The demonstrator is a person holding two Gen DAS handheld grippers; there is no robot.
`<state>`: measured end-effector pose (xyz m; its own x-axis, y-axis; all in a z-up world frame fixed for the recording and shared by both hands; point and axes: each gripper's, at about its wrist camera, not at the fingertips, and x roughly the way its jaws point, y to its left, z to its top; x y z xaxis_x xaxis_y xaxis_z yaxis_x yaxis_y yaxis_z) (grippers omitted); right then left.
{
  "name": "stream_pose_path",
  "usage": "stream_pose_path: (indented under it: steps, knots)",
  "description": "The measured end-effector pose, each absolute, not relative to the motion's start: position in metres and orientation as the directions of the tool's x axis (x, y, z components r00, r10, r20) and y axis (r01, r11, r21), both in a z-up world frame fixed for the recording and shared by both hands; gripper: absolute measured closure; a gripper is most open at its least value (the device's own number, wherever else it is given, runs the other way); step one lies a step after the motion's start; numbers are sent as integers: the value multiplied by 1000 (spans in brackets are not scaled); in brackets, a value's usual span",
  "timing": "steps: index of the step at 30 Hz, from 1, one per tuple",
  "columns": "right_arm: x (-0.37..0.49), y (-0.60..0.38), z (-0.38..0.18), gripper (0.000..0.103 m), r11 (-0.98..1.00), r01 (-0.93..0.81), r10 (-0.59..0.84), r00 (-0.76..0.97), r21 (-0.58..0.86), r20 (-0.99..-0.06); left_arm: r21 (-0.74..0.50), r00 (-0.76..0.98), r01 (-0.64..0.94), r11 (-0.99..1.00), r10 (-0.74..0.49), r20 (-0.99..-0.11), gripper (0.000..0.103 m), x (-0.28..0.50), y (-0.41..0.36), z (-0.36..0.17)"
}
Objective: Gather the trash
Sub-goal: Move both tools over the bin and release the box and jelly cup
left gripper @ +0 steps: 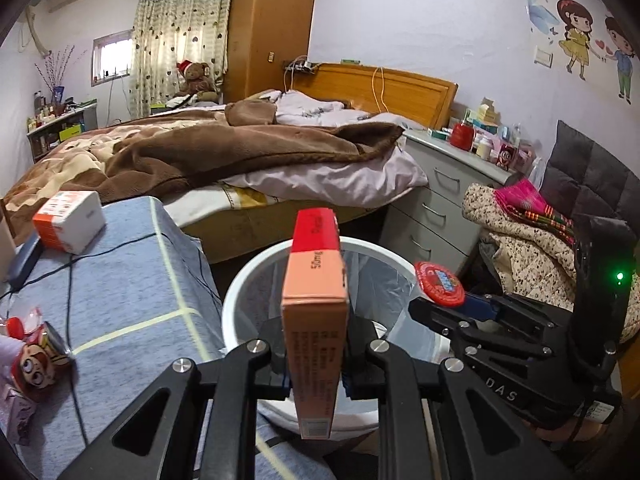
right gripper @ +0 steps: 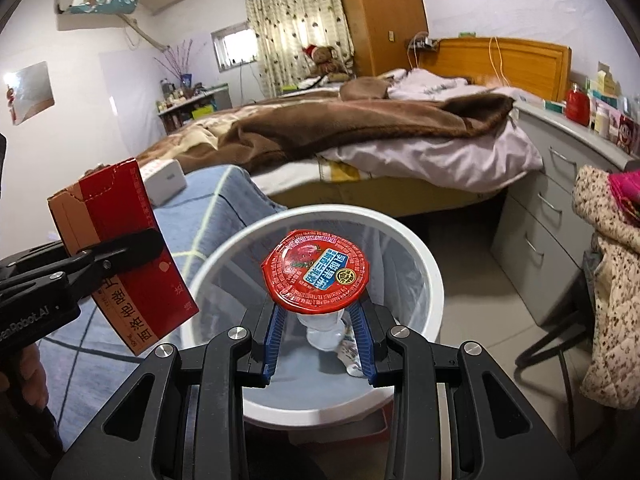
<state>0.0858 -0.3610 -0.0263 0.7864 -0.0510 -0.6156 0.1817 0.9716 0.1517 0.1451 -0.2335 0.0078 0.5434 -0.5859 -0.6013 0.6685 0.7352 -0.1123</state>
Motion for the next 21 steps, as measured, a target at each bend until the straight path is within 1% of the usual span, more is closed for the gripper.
stream_pose_path:
  steps: [7,11,13,15,16,17,19,21]
  knots:
    - [91,-367,-36,70,973,188,-57,756,134,-652,-126,514,668,733,-577,-635,85,154,-246,-7]
    - [95,-369,-41,70,974,197,-72,739,112,-670,-139,506,664,735,-578,-640,83,158,-247,-10]
    - [96,-371,-42,69,973,201,-74,732,110,-678,-138,512,654,744,-569,-643,73,160,-245,-11]
    - [96,-371,-43,69,972,206,-78,730,109,-679,-147,511,649,747,-571,-643,51,162,-243,-12]
    - [95,-370,-43,65,972,208,-81,730,108,-678,-156,510,647,746,-576,-639,49,162,-241,-11]
    - [95,-370,-42,56,972,210,-83,733,109,-676,-158,512,646,746,-578,-636,49,162,-240,-10]
    - [92,-371,-41,42,970,211,-78,737,119,-671,-155,519,640,752,-573,-634,48,163,-238,-9]
    - [92,-371,-40,42,969,215,-81,741,122,-667,-161,517,638,753,-574,-635,48,163,-235,-8]
